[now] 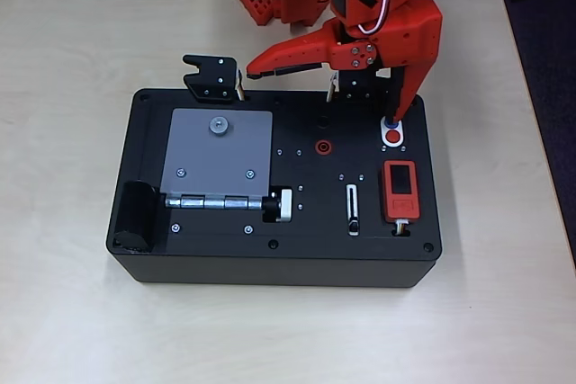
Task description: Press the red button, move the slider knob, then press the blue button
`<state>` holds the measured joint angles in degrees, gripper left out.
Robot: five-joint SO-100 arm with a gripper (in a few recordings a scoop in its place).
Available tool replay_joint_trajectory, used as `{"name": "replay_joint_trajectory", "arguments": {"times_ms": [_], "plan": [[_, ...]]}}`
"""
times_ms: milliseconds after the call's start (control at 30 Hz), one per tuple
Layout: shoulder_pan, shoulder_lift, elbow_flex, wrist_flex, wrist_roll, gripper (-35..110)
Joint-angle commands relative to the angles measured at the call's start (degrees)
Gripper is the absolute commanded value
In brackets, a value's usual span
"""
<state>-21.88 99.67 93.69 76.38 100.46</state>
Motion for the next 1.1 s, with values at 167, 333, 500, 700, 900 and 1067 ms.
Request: {"name": "replay_joint_trajectory", "arguments": {"times_ms": [167,333,500,700,900,1067], "plan": [[-0.9,3.3,1.4,-0.7,0.4,90],[-1.1,3.3,1.8,-1.4,0.5,90],[-1.3,3.1,2.5,-2.4,0.8,89],[-1.6,3.0,3.0,-3.3,1.0,89],[-1.8,3.3,3.3,-3.3,1.1,89],[-2.1,3.8,3.5,-3.0,1.1,89]]}}
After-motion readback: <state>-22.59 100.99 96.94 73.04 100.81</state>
